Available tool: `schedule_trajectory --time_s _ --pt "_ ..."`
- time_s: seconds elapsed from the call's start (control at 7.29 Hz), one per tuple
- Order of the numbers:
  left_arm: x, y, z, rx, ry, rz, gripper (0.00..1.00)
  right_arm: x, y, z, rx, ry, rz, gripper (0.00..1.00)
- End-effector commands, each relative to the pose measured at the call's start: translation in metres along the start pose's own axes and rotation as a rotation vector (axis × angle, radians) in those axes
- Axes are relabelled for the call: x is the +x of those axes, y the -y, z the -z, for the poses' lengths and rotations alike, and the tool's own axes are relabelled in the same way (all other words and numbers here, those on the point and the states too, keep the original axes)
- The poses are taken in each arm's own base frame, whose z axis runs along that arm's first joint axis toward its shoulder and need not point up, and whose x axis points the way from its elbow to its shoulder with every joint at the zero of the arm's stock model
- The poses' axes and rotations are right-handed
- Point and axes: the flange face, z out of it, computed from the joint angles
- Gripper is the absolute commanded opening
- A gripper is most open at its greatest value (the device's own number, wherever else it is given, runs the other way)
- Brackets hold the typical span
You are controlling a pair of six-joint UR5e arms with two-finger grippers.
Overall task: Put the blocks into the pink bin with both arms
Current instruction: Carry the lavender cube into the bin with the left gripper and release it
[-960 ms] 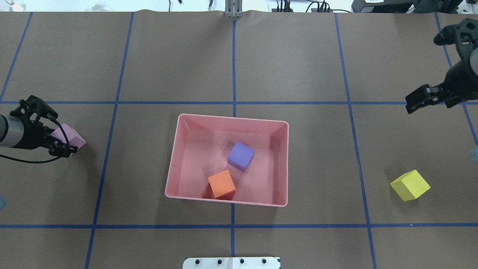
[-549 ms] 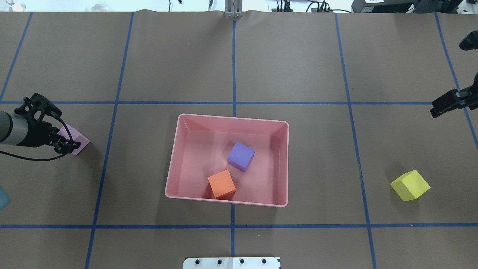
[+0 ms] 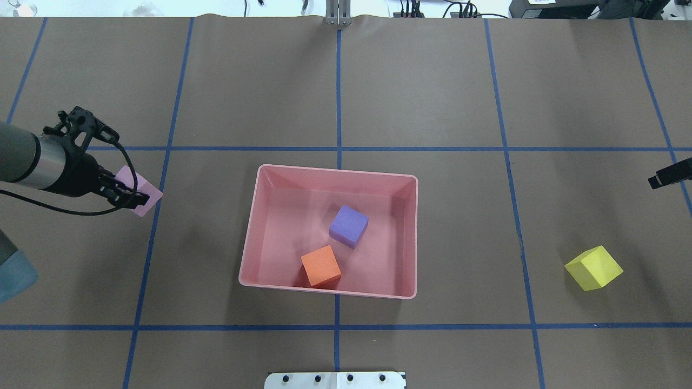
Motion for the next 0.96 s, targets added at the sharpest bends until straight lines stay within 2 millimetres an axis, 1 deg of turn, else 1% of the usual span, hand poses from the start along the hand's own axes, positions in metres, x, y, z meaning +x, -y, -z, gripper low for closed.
schedule_trajectory --time_s 0.0,0.14,0.27,0.41,0.55,0.69,0.82 --pt "0.107 0.062 0.025 0.038 -0.128 0.222 0.18 0.007 -0.002 -0.008 0.014 0.01 -0.037 1.0" --pt "0.168 0.068 0.011 0.012 -0.2 0.259 0.18 0.004 -0.001 -0.008 0.016 0.013 -0.037 1.0" --pt "0.219 0.077 -0.004 0.021 -0.231 0.286 0.21 0.004 0.0 -0.009 0.014 0.013 -0.038 1.0" --pt "0.259 0.085 -0.022 0.036 -0.233 0.353 0.81 0.002 0.001 -0.008 0.017 0.015 -0.038 1.0" --pt "0.273 0.083 -0.03 0.056 -0.221 0.465 1.0 -0.011 0.007 -0.012 0.015 0.023 -0.071 1.0" --pt "0.272 0.083 -0.031 0.065 -0.213 0.475 1.0 -0.046 0.017 -0.022 0.016 0.055 -0.09 1.0" --pt "0.272 0.084 -0.031 0.066 -0.212 0.474 1.0 -0.075 0.013 -0.035 0.054 0.086 -0.076 1.0"
